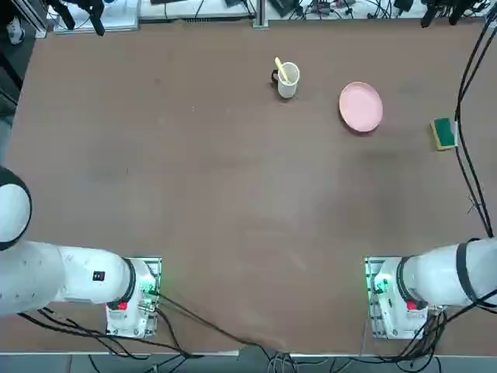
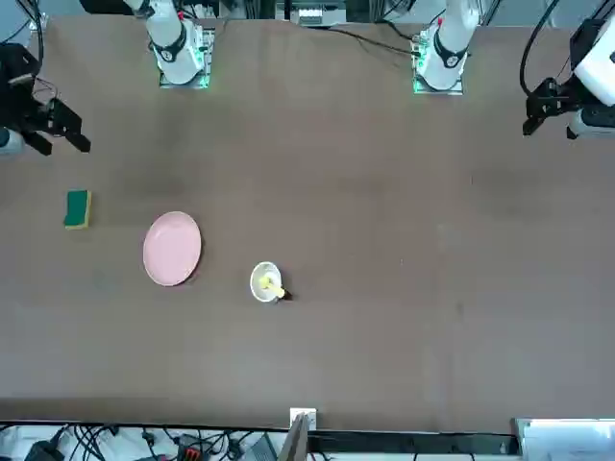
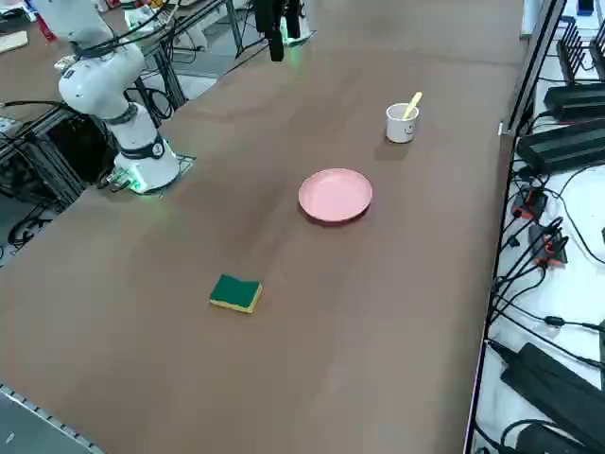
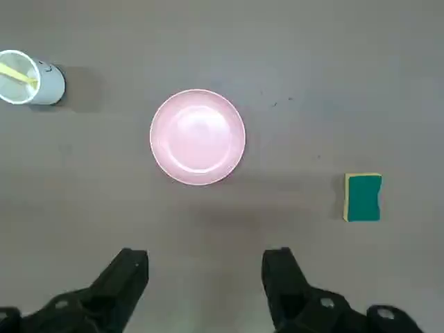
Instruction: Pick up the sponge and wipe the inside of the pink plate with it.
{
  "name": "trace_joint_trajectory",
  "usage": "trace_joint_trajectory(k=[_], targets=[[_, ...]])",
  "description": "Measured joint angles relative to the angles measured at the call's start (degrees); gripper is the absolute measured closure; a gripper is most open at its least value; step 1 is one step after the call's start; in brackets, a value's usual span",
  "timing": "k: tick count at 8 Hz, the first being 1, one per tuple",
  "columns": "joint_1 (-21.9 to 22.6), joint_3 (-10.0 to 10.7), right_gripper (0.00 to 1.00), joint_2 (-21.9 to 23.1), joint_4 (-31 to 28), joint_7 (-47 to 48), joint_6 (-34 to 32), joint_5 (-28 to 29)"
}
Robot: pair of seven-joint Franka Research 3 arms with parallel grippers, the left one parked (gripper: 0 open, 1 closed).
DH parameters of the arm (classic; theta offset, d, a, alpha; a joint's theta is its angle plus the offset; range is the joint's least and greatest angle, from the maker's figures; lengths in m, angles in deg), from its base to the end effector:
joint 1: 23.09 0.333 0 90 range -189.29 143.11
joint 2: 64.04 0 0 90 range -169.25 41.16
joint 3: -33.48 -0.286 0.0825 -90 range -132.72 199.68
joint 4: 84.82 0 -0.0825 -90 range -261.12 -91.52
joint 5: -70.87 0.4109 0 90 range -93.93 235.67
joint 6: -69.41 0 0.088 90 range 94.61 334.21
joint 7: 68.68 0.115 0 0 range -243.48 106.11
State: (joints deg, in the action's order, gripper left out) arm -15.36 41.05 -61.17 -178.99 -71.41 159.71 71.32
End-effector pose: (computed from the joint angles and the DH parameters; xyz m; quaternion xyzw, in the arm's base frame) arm 0.5668 0.0010 0.5792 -0.9996 -0.0253 0.0088 0.0074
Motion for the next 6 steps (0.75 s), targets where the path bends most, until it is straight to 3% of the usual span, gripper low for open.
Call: trace_joint_trajectory(k=[6], targets=[[-0.38,0.14,0.0,-0.66,-0.24,0.54,-0.2,-1.89]])
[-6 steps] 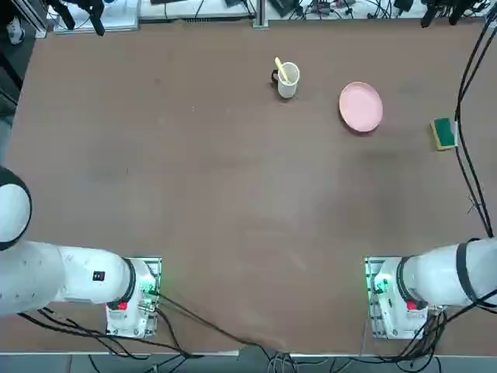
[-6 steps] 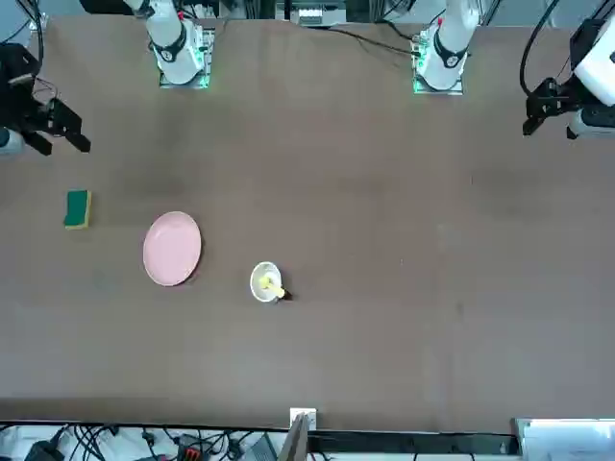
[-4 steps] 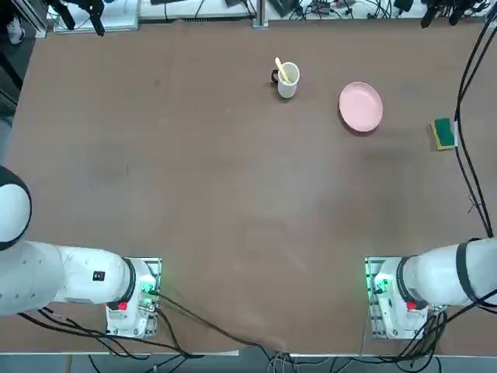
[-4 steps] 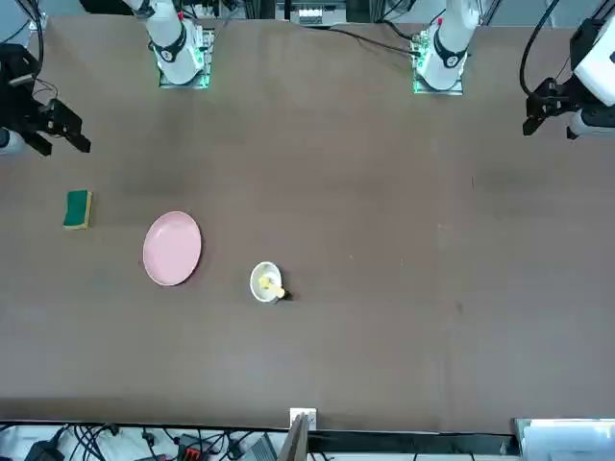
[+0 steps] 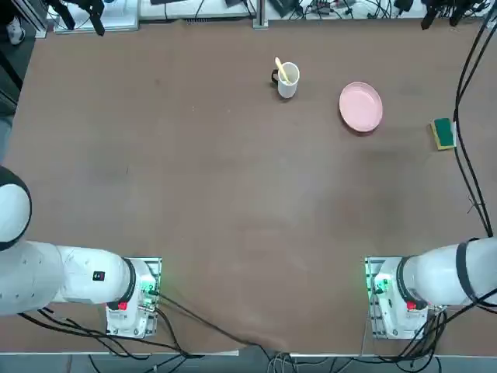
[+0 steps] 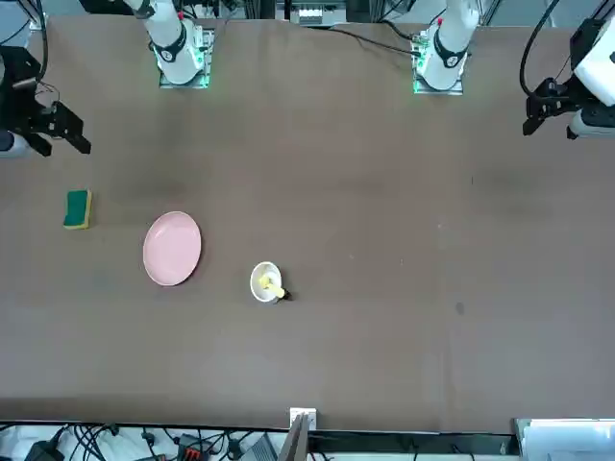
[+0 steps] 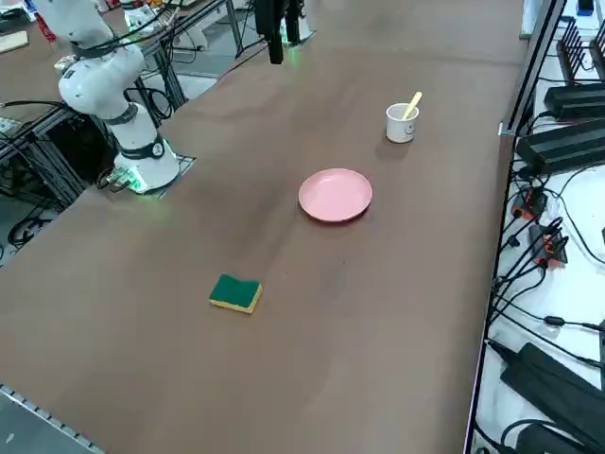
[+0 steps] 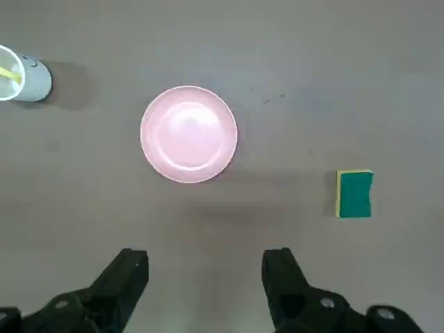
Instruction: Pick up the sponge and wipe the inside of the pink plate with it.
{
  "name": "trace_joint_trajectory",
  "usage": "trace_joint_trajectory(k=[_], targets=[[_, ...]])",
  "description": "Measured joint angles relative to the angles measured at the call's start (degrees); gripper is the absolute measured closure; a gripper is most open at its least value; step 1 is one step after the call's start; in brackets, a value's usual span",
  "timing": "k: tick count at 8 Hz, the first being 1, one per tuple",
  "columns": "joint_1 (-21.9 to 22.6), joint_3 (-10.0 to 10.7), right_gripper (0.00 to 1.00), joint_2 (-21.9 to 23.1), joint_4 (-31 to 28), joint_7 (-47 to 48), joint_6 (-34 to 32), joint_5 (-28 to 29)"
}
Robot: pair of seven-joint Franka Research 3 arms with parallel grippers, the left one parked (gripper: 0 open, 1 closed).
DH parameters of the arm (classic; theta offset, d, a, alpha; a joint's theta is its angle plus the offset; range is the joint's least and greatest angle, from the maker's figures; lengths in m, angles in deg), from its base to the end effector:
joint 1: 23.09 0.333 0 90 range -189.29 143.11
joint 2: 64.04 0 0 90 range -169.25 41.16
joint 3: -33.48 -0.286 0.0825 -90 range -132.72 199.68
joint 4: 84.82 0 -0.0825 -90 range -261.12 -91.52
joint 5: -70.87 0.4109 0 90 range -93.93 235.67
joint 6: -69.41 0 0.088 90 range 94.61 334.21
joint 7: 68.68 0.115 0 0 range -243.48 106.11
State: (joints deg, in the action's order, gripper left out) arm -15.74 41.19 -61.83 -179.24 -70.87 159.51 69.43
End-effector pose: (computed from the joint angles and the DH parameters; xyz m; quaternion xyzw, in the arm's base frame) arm 0.5689 -0.0076 0.5702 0.9996 0.0163 -0.0188 0.0096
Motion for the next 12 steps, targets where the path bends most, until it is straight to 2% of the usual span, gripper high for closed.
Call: trace_joint_trajectory(k=[2,6,8,10,12], targets=[[-5.02,1.41,0.0,-3.14,-1.1,-1.51,2.63,-0.25],[-16.94,1.89,0.0,-15.55,-4.42,-15.39,18.21,-0.09],[-21.37,1.98,0.0,-18.19,-11.37,-22.15,29.35,-0.03],[-24.72,2.02,0.0,-19.16,-19.2,-24.39,39.92,-0.03],[-27.05,2.01,0.0,-20.76,-22.89,-25.96,45.17,-0.03]])
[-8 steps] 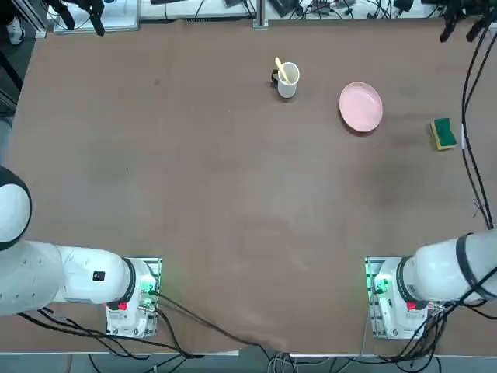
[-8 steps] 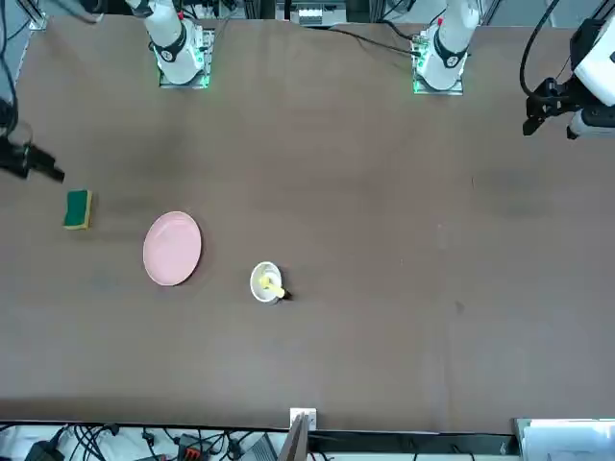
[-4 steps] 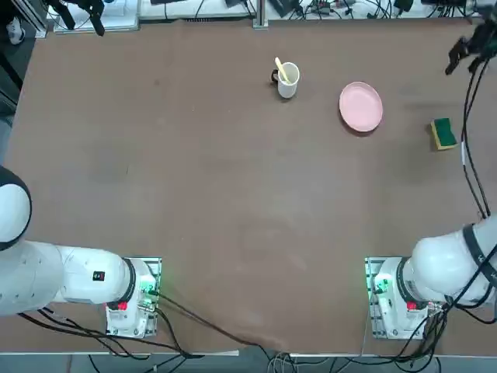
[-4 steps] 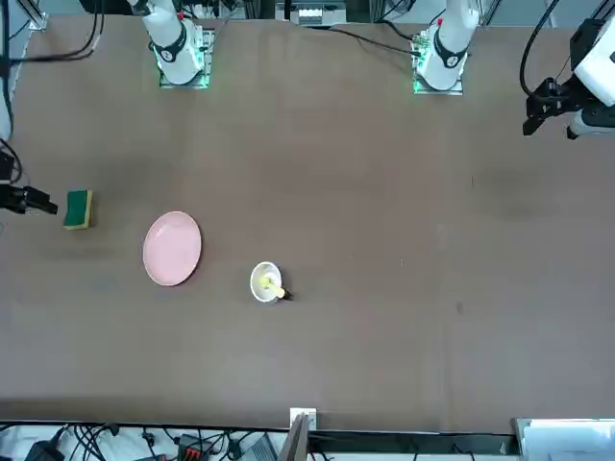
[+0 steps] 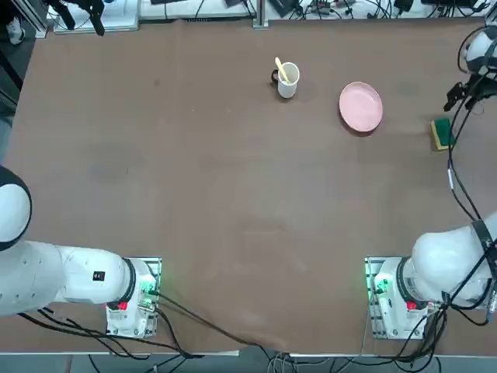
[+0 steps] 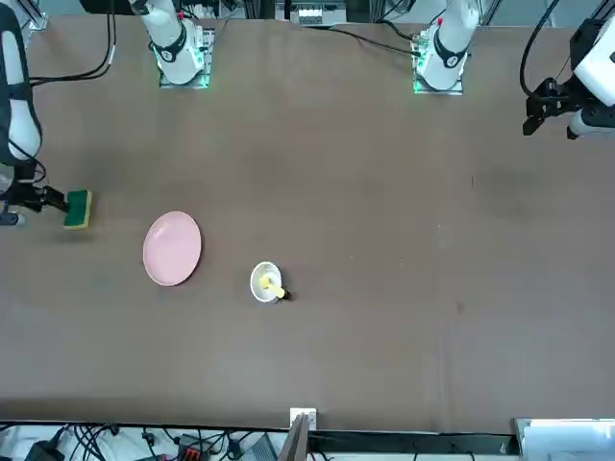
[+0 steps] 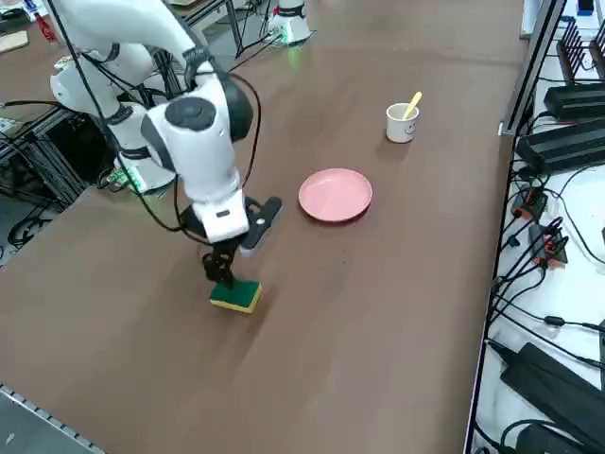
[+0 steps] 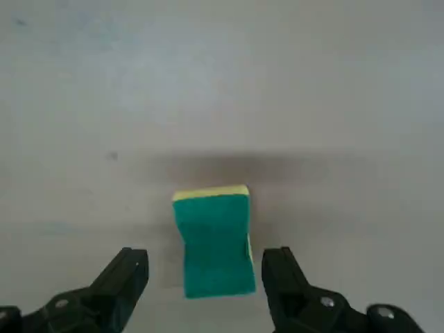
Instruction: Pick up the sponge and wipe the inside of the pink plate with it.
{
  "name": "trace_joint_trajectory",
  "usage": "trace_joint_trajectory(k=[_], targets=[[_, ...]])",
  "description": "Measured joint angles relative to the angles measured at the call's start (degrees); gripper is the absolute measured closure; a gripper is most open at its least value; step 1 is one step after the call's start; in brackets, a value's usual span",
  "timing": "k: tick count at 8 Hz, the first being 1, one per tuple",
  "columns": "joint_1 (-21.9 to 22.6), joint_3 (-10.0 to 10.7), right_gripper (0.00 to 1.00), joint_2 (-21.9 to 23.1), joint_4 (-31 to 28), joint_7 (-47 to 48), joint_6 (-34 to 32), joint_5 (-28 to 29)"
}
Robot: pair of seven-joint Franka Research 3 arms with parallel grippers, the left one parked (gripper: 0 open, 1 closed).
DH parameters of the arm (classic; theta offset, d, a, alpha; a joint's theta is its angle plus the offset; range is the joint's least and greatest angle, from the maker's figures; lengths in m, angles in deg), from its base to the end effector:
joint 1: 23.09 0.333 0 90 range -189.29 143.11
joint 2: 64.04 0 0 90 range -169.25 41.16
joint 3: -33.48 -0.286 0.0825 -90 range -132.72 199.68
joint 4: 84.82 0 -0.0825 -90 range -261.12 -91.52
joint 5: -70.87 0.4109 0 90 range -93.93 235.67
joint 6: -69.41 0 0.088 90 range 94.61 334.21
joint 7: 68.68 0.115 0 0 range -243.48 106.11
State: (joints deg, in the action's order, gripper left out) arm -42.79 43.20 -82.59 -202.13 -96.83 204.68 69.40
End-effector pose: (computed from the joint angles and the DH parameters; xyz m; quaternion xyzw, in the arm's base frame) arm 0.5238 -0.2965 0.2274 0.9993 0.0023 -0.0200 0.0300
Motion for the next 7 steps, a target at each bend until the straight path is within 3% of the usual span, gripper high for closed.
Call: trace_joint_trajectory(k=[4,7], targets=[[-0.74,-0.13,0.0,-5.98,-0.38,-0.3,4.3,0.0],[-0.98,-0.15,0.0,-7.66,-0.37,-0.3,4.79,0.0]])
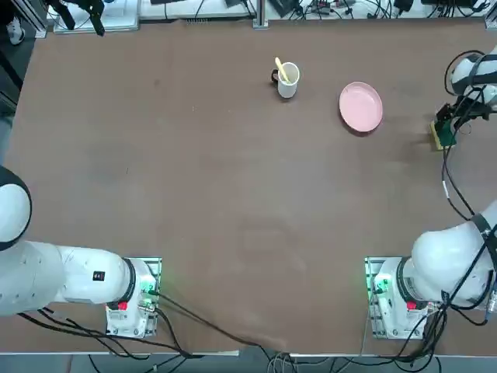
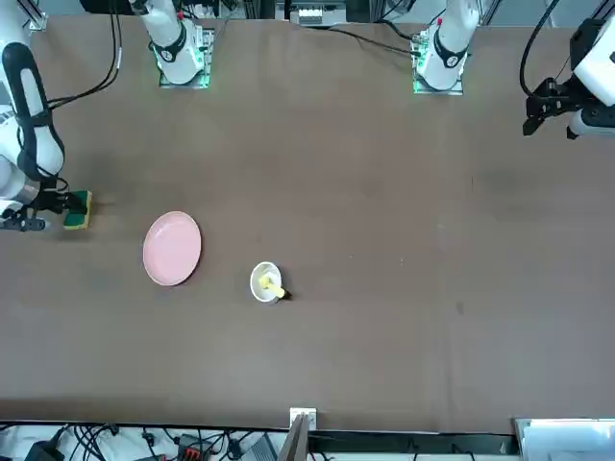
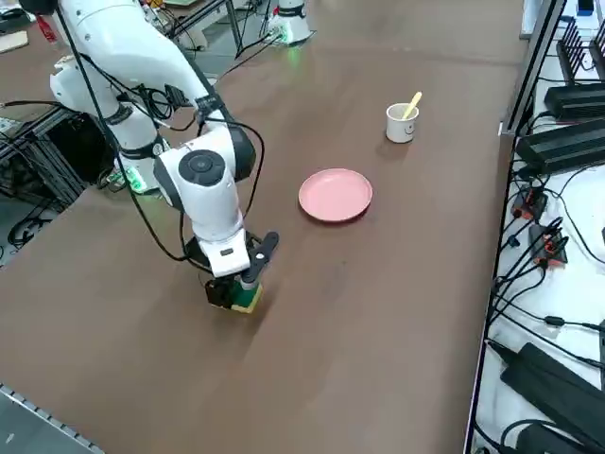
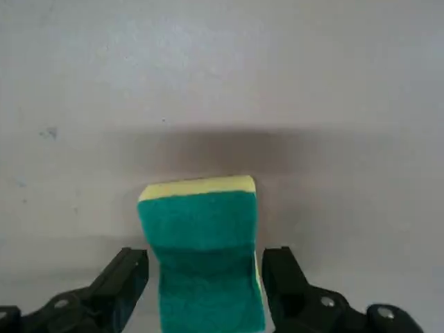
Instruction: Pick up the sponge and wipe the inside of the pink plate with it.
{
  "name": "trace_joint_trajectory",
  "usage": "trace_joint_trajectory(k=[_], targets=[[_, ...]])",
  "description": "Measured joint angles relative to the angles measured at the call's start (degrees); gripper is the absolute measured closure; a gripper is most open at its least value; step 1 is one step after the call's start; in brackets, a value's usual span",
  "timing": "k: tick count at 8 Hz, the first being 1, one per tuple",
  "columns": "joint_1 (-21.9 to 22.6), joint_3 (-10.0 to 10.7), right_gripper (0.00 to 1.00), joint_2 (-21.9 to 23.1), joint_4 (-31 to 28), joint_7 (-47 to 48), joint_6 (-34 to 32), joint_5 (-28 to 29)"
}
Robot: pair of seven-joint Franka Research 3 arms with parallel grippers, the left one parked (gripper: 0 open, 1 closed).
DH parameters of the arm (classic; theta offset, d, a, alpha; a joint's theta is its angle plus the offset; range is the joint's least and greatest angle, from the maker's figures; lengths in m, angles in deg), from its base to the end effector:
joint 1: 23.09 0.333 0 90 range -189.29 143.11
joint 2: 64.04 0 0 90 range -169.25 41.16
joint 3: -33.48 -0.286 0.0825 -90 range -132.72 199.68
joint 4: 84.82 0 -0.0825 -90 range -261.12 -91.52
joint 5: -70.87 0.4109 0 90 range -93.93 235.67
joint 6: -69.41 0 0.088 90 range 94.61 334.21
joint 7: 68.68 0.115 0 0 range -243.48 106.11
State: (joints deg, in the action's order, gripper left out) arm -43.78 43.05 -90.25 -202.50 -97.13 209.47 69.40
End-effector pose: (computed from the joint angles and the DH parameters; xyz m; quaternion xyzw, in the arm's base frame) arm 0.5082 -0.3005 0.1530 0.9985 0.0016 -0.0487 0.0241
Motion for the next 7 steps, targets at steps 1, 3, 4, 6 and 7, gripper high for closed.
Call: trace_joint_trajectory(k=[1,3,4,6,7], targets=[[-0.15,0.0,0.0,-0.54,0.0,0.0,0.53,0.0],[-0.92,0.01,0.0,-1.76,0.01,-0.06,1.36,0.0],[-1.3,0.01,0.03,-2.17,0.01,-0.16,1.43,0.0],[-1.55,0.0,0.15,-2.42,0.05,-0.18,1.43,0.0],[-1.54,-0.07,0.36,-2.41,0.17,-0.18,1.43,0.0]])
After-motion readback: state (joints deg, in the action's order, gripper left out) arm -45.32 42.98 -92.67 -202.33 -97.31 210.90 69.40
